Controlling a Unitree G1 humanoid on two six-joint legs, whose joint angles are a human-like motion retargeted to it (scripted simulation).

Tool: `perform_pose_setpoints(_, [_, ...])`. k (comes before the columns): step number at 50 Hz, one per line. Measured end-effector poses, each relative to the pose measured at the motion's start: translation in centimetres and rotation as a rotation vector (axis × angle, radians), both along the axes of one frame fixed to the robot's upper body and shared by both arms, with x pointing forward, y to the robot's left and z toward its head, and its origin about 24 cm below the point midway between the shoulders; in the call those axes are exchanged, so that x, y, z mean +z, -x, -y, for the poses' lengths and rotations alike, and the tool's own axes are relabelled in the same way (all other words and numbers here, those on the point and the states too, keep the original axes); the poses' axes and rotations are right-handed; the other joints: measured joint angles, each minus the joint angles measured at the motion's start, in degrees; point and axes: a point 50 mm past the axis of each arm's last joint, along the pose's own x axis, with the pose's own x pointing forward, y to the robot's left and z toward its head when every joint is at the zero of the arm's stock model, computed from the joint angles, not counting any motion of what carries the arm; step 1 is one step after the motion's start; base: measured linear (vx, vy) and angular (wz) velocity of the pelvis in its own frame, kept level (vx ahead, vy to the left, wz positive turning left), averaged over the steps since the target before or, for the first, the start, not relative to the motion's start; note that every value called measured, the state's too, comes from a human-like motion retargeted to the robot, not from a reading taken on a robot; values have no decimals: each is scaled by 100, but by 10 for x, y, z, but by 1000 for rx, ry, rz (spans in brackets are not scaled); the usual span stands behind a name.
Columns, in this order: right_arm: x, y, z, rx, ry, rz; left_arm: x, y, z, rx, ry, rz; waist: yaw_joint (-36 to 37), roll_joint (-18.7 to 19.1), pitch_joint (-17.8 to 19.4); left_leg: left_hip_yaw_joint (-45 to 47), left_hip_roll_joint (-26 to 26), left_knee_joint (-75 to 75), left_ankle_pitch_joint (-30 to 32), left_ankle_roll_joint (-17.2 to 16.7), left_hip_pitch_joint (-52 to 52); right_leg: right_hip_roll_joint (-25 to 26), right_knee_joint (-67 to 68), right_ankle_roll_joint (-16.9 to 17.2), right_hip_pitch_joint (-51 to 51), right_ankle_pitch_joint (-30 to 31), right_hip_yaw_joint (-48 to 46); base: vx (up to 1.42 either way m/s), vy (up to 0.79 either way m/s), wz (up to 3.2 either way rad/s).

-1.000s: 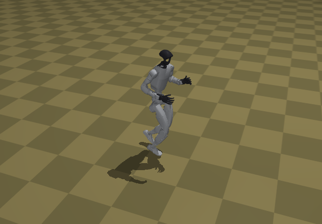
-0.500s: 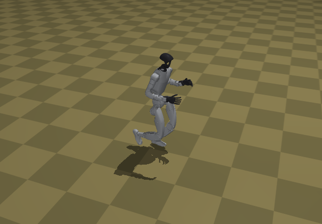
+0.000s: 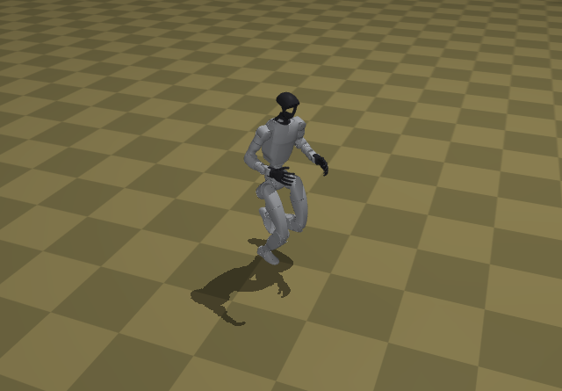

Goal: Run

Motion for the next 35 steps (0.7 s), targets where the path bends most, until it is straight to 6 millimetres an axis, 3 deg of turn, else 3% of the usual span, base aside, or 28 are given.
perform_pose_setpoints(2, [12, -7, 0, -11, 0, 51, -6, 6, -10, 20, -23, -33, 245, -113, -6, 89, -66, -20, -344, 219, -588, -112, -232, 107, 295, 14, 116, -1, 0, -61])
perform_pose_setpoints(5, [19, -8, -9, 49, -56, 91, -6, 23, -22, 25, -56, -40, 563, -321, -182, 338, -345, -878, -609, 330, -1346, -278, -878, 572, 793, 655, 370, 1, 4, -52])
perform_pose_setpoints(10, [13, -3, -32, 181, -116, 79, 2, 43, -24, 1, -54, -1, 754, -779, -509, 739, -1369, -3697, -361, 99, -1849, -1007, -813, 1579, 1223, 2099, 502, 1, 7, -43])
perform_pose_setpoints(12, [9, -2, -38, 203, -109, 68, 9, 43, -21, 13, -32, 36, 675, -969, -556, 760, -1852, -4511, -218, 119, -1842, -1415, -197, 1712, 1279, 2361, 454, -3, 7, -34])
perform_pose_setpoints(14, [0, 1, -42, 212, -104, 36, 20, 41, -18, 22, -31, 101, 595, -1057, -544, 709, -2144, -4425, -452, 286, -1873, -1678, 630, 1724, 1315, 2439, 454, -3, 6, -42])
perform_pose_setpoints(18, [-27, 3, -44, 187, -56, -85, 58, 23, -15, 86, -119, 328, 329, -1253, -384, 602, -2544, -3493, -1528, 899, -1724, -2217, 2450, 1532, 929, 2034, 593, -2, 5, -47])
perform_pose_setpoints(21, [-47, 6, -40, 190, -12, -191, 91, 2, -11, 138, -160, 501, 37, -1133, -316, 464, -2412, -3388, -1945, 956, -1233, -2301, 2995, 1080, 66, 1471, 640, -2, 4, -68])
perform_pose_setpoints(25, [-60, 26, -30, 239, -29, -279, 104, -7, -2, 97, -105, 559, -467, -704, -540, 288, -1884, -4148, -1174, 285, -210, -1899, 1718, 639, -937, 989, 270, 3, -1, -104])
perform_pose_setpoints(30, [-76, 52, -21, 250, -145, -388, 82, -1, 14, -30, -56, 480, -746, -147, -998, 229, -845, -3968, 558, -738, 374, -559, -1634, 943, -1116, 1571, -61, 2, -7, -125])
perform_pose_setpoints(32, [-78, 56, -19, 237, -179, -397, 71, 1, 19, -75, -51, 429, -688, 20, -1045, 268, -414, -3184, 860, -832, 386, -171, -2210, 953, -1002, 1746, -157, -3, -6, -126])
perform_pose_setpoints(35, [-77, 57, -16, 203, -191, -381, 46, 7, 23, -108, -46, 301, -528, 54, -1024, 393, 36, -1797, 723, -650, 433, 18, -1516, 697, -962, 1377, -242, -2, -5, -116])
